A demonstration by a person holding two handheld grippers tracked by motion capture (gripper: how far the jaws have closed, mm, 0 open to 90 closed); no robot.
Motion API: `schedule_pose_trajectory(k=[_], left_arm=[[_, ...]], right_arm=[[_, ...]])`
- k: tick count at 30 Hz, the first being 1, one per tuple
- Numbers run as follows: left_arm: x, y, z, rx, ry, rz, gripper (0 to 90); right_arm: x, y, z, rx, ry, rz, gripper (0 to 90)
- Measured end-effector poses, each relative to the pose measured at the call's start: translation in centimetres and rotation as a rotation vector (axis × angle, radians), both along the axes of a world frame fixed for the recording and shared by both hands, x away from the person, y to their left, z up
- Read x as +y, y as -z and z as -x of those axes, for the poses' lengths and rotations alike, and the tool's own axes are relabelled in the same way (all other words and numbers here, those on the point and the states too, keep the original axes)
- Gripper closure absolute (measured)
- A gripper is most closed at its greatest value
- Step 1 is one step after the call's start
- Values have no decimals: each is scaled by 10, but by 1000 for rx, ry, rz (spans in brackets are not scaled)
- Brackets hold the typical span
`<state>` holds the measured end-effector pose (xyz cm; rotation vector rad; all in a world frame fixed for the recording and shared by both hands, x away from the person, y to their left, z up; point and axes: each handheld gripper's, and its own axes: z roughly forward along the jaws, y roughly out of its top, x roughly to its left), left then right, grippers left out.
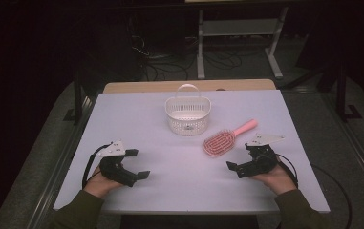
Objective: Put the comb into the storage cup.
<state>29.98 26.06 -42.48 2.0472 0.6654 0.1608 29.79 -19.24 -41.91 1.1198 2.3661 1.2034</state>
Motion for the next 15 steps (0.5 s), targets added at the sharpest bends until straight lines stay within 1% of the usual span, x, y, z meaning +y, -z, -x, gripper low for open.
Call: schedule_pose_trajectory(k=[3,7,10,13,15], left_arm=[[0,0,0,2,2,2,2],[0,0,-1,3,-1,6,2],[0,0,-1,2,2,1,2],[0,0,-1,1,-2,4,2],[0,0,-2,3,-2,4,2]], right_arm=[[-1,0,-1,4,4,-5,0],[-1,-2,-4,1,5,2,0],[-2,-3,-6,-2,11,-1,0],[-3,-3,-8,3,19,-11,0],[-4,-3,-9,6,18,-8,0]])
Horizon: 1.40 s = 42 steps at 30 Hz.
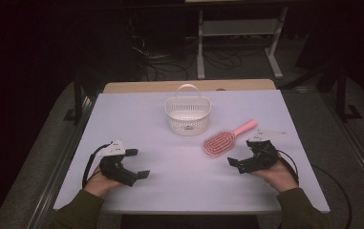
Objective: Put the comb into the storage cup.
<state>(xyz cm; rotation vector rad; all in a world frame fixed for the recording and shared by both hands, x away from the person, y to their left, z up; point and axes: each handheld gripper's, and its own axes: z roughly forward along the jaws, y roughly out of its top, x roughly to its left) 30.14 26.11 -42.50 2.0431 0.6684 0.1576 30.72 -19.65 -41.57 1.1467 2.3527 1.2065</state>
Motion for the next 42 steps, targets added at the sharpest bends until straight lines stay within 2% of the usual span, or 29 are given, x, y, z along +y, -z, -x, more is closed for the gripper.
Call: schedule_pose_trajectory(k=[19,27,42], left_arm=[[0,0,1,1,7,-2,2],[-1,0,1,0,7,-4,2],[-1,2,1,3,9,-11,2]], right_arm=[[2,-5,-9,14,-14,39,0],[1,-5,-12,36,-4,36,0],[0,-7,-19,47,3,44,0]])
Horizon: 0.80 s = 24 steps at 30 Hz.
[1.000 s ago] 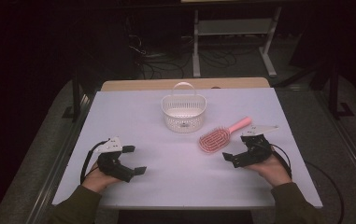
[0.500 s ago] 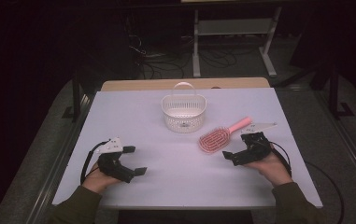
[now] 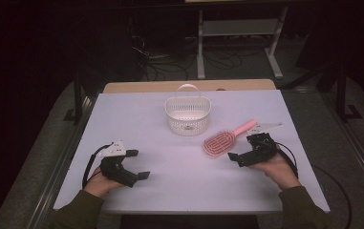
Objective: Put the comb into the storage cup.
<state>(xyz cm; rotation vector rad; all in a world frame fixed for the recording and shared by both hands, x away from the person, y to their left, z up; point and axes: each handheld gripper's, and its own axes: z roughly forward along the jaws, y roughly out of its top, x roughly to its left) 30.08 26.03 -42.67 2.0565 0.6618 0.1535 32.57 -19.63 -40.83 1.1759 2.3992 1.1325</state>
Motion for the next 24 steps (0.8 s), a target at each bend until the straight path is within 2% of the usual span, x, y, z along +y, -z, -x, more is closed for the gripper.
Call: schedule_pose_trajectory(k=[24], left_arm=[[0,-1,1,3,11,16,2]], right_arm=[[-4,-2,-11,15,12,-2,0]])
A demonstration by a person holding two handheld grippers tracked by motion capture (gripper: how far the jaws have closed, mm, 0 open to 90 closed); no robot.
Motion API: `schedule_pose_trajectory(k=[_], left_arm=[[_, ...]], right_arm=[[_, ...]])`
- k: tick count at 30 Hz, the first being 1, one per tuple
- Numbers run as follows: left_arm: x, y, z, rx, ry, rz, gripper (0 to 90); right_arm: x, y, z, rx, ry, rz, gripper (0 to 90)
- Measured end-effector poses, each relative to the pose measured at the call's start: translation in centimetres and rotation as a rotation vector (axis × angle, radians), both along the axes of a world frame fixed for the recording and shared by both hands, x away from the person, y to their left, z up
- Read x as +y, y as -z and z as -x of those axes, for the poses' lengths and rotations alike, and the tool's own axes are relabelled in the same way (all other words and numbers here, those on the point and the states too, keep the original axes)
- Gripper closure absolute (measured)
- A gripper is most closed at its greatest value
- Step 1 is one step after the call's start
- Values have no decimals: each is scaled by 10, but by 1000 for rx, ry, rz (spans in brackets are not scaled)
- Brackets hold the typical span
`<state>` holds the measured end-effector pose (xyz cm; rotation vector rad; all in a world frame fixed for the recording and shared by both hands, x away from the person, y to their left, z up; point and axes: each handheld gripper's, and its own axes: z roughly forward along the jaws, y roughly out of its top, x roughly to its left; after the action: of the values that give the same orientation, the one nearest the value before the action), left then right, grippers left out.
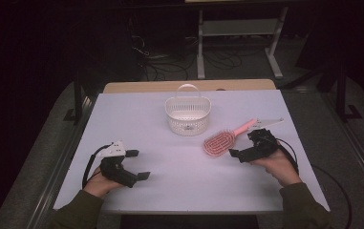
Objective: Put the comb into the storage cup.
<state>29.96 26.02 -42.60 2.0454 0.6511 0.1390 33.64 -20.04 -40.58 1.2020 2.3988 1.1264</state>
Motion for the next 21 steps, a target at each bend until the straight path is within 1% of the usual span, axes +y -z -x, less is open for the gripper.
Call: schedule_pose_trajectory(k=[21], left_arm=[[0,0,0,-1,2,-4,2]], right_arm=[[-2,-5,-12,8,-5,0,1]])
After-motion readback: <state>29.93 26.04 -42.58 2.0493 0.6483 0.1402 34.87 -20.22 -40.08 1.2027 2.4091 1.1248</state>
